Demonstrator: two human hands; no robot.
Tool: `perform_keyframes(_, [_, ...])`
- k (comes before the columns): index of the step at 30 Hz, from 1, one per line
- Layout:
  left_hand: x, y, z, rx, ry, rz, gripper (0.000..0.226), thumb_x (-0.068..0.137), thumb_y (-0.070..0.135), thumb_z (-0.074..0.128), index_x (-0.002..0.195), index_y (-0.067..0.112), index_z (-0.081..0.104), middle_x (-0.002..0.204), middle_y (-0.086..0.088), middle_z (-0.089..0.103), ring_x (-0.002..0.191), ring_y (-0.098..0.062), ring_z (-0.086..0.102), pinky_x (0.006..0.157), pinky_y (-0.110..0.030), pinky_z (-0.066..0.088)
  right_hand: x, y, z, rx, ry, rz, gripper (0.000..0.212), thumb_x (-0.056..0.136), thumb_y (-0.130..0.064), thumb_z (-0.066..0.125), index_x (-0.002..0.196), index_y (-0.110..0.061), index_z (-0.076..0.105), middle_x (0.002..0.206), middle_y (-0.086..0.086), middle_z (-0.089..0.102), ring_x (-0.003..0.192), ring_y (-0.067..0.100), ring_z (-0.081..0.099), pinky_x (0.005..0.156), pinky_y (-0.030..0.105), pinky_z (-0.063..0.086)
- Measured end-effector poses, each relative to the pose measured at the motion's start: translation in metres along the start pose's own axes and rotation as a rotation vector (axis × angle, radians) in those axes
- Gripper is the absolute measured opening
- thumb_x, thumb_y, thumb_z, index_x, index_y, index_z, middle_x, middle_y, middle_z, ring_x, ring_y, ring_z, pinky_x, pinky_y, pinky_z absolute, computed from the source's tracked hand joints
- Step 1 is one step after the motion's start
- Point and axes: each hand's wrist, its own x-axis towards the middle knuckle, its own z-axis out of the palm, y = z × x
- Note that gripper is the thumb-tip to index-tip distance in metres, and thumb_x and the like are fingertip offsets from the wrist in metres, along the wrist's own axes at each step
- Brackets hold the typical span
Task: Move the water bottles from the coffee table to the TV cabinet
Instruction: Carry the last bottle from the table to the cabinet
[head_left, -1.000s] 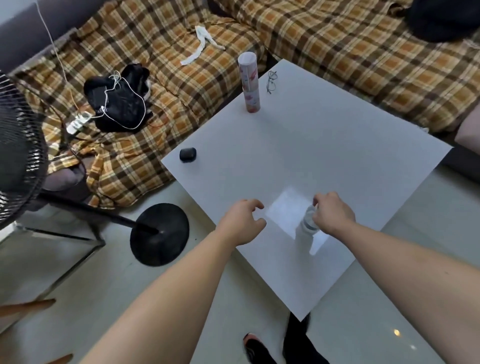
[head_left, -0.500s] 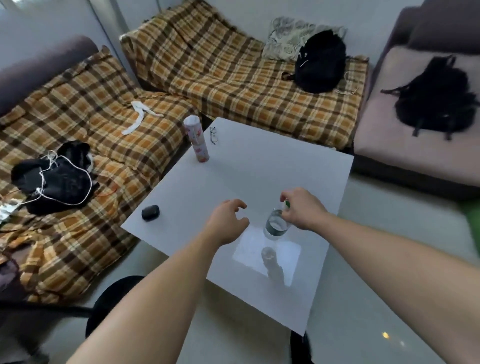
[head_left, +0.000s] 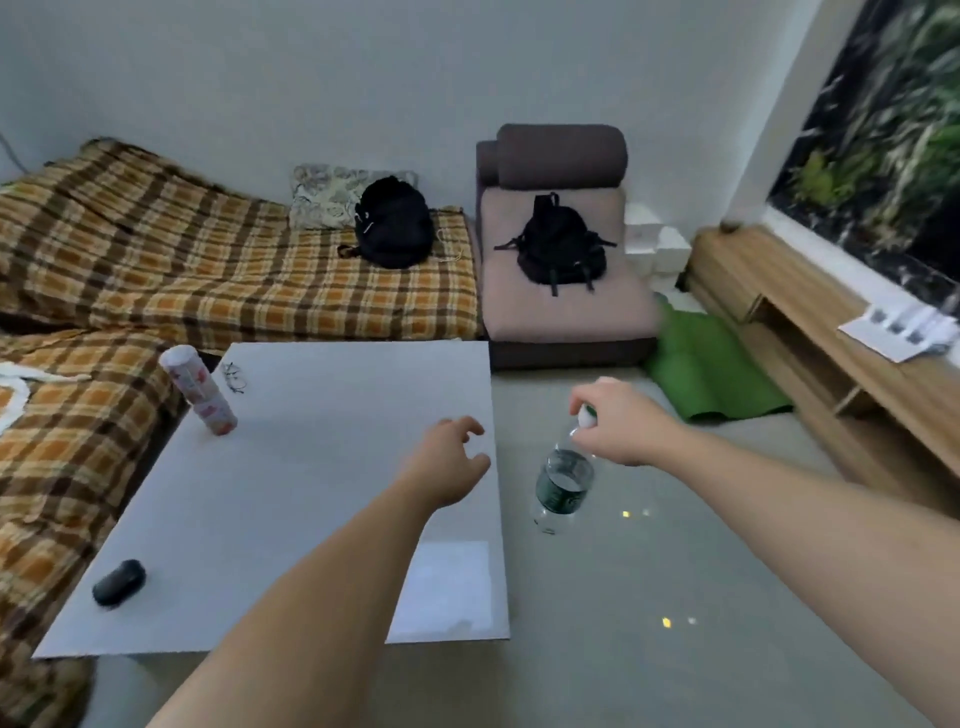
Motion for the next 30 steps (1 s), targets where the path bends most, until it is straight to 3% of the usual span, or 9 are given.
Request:
perform_keyframes(8, [-0.025, 0.172, 0.085, 0.105, -0.092, 0.250, 0.041, 0.082, 0.030, 0.057, 0.122, 0.024, 0.055, 0.122, -0.004, 0.058, 0.106, -0.023, 0.057, 0.089, -0.034, 0.047, -0.159, 0.153, -0.077, -0.017, 0.166, 0.213, 0.018, 0.073, -0.021, 0.061, 0.091, -0.021, 0.062, 0.096, 0.004, 0.051, 0.087, 0.026, 0.055, 0.067, 0.033, 0.045])
perform_keyframes(12, [-0.058, 0.273, 0.159, 0.121, -0.177, 0.438, 0.039, 0.079, 0.029, 0.057, 0.118, 0.025, 0.057, 0.118, -0.005, 0.060, 0.104, -0.023, 0.058, 0.088, -0.034, 0.047, -0.260, 0.239, -0.113, -0.105, 0.234, 0.346, 0.019, 0.071, -0.025, 0.065, 0.089, -0.021, 0.062, 0.085, -0.001, 0.049, 0.080, 0.021, 0.049, 0.057, 0.029, 0.037])
perform_keyframes(17, [-0.107, 0.378, 0.249, 0.109, -0.344, 0.655, 0.039, 0.080, 0.029, 0.056, 0.118, 0.025, 0.056, 0.116, -0.003, 0.058, 0.101, -0.020, 0.057, 0.085, -0.031, 0.045, -0.381, 0.318, -0.119, -0.207, 0.107, 0.550, 0.017, 0.069, -0.032, 0.061, 0.083, -0.026, 0.054, 0.093, -0.001, 0.051, 0.091, 0.024, 0.057, 0.077, 0.039, 0.053])
perform_keyframes(19, [-0.120, 0.410, 0.277, 0.118, -0.395, 0.730, 0.039, 0.080, 0.029, 0.055, 0.119, 0.025, 0.056, 0.116, -0.003, 0.057, 0.101, -0.019, 0.057, 0.082, -0.030, 0.045, -0.421, 0.338, -0.122, -0.177, 0.134, 0.634, 0.020, 0.068, -0.031, 0.062, 0.086, -0.025, 0.057, 0.098, 0.000, 0.055, 0.094, 0.023, 0.056, 0.079, 0.039, 0.053])
perform_keyframes(23, [-0.146, 0.462, 0.325, 0.119, -0.480, 0.855, 0.037, 0.081, 0.028, 0.057, 0.118, 0.024, 0.056, 0.116, -0.002, 0.057, 0.102, -0.019, 0.056, 0.079, -0.026, 0.041, -0.500, 0.360, -0.125, -0.106, 0.226, 0.833, 0.018, 0.068, -0.029, 0.066, 0.074, -0.030, 0.049, 0.087, -0.004, 0.052, 0.080, 0.019, 0.051, 0.059, 0.030, 0.043])
perform_keyframes(27, [-0.178, 0.495, 0.364, 0.079, -0.580, 0.953, 0.036, 0.081, 0.025, 0.059, 0.117, 0.021, 0.058, 0.116, -0.005, 0.059, 0.103, -0.022, 0.057, 0.088, -0.030, 0.046, -0.563, 0.366, -0.119, 0.023, 0.361, 1.035, 0.018, 0.068, -0.028, 0.068, 0.079, -0.019, 0.057, 0.091, 0.003, 0.061, 0.085, 0.025, 0.058, 0.073, 0.042, 0.054])
perform_keyframes(30, [-0.200, 0.505, 0.383, 0.089, -0.640, 1.022, 0.037, 0.080, 0.026, 0.059, 0.117, 0.022, 0.058, 0.116, -0.004, 0.060, 0.105, -0.022, 0.058, 0.089, -0.030, 0.046, -0.593, 0.367, -0.111, 0.078, 0.421, 1.135, 0.026, 0.067, -0.030, 0.072, 0.082, -0.013, 0.061, 0.088, 0.005, 0.064, 0.084, 0.027, 0.061, 0.073, 0.042, 0.052])
